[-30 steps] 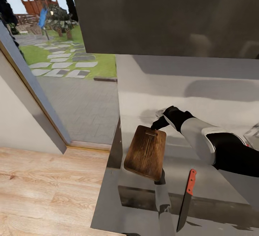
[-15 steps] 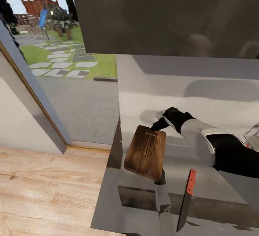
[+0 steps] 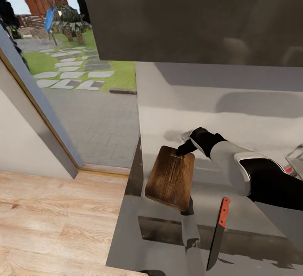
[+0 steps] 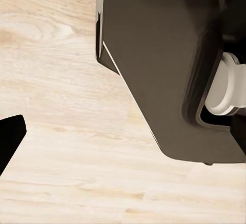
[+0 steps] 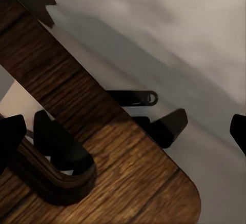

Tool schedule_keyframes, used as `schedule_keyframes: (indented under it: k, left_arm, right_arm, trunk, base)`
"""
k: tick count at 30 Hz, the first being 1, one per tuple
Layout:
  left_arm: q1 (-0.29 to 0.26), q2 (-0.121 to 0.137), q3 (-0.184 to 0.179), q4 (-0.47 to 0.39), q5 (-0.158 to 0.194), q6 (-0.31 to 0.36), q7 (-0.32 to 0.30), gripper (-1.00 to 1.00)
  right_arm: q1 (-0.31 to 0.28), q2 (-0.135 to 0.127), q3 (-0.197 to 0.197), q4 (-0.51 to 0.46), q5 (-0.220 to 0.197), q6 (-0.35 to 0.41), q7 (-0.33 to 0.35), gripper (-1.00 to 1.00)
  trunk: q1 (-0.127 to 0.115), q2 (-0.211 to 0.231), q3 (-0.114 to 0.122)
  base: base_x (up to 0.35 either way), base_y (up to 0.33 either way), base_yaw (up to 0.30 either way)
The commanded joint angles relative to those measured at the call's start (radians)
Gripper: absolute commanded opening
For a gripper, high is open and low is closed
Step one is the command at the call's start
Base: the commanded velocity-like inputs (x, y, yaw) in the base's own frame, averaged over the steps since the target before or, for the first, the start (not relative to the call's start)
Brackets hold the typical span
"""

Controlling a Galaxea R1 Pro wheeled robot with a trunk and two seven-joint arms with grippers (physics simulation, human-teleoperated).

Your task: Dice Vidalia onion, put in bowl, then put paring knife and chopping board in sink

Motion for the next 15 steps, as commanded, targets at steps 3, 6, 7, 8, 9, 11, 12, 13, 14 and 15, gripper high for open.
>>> schedule_keyframes:
  k: [3, 6, 7, 8, 9, 11, 12, 13, 14, 15]
  left_arm:
    - [0.001, 0.000, 0.006, -0.001, 0.005, 0.001, -0.007, 1.00]
    - [0.001, 0.000, 0.006, -0.001, 0.005, 0.001, -0.007, 1.00]
    - [0.001, 0.000, 0.006, -0.001, 0.005, 0.001, -0.007, 1.00]
    - [0.001, 0.000, 0.006, -0.001, 0.005, 0.001, -0.007, 1.00]
    - [0.001, 0.000, 0.006, -0.001, 0.005, 0.001, -0.007, 1.00]
    - [0.001, 0.000, 0.005, -0.001, 0.005, 0.001, -0.007, 1.00]
    - [0.001, 0.000, 0.005, -0.001, 0.005, 0.001, -0.007, 1.00]
    - [0.001, 0.000, 0.005, -0.001, 0.005, 0.001, -0.007, 1.00]
    - [0.001, 0.000, 0.005, -0.001, 0.005, 0.001, -0.007, 1.00]
    - [0.001, 0.000, 0.005, 0.000, 0.005, 0.001, -0.007, 1.00]
  right_arm:
    - [0.000, -0.001, 0.005, -0.003, 0.007, 0.003, 0.007, 1.00]
    - [0.000, 0.000, 0.005, -0.003, 0.007, 0.002, 0.007, 1.00]
    - [0.000, 0.000, 0.005, -0.003, 0.007, 0.002, 0.006, 1.00]
    - [0.000, 0.000, 0.005, -0.003, 0.010, 0.002, 0.006, 1.00]
    - [0.000, 0.000, 0.005, -0.003, 0.012, 0.002, 0.006, 1.00]
    - [0.000, 0.000, 0.005, -0.003, 0.022, 0.002, 0.007, 1.00]
    - [0.000, 0.000, 0.005, -0.003, 0.026, 0.002, 0.007, 1.00]
    - [0.000, -0.001, 0.005, -0.003, 0.037, 0.001, 0.007, 1.00]
    - [0.000, -0.001, 0.005, -0.003, 0.042, 0.001, 0.007, 1.00]
    - [0.000, -0.001, 0.005, -0.003, 0.051, 0.001, 0.007, 1.00]
  trunk:
    - [0.001, -0.002, -0.003]
    - [0.001, -0.002, -0.004]
    - [0.001, -0.002, -0.004]
    - [0.001, -0.002, -0.004]
    - [0.001, -0.002, -0.004]
    - [0.001, -0.002, -0.004]
    - [0.001, -0.002, -0.004]
    - [0.001, -0.002, -0.004]
    - [0.001, -0.002, -0.004]
    - [0.001, -0.002, -0.004]
  base:
    - [0.000, 0.000, 0.000]
    - [0.000, 0.000, 0.000]
    - [0.000, 0.000, 0.000]
    - [0.000, 0.000, 0.000]
    - [0.000, 0.000, 0.000]
    - [0.000, 0.000, 0.000]
    - [0.000, 0.000, 0.000]
    - [0.000, 0.000, 0.000]
    - [0.000, 0.000, 0.000]
    - [0.000, 0.000, 0.000]
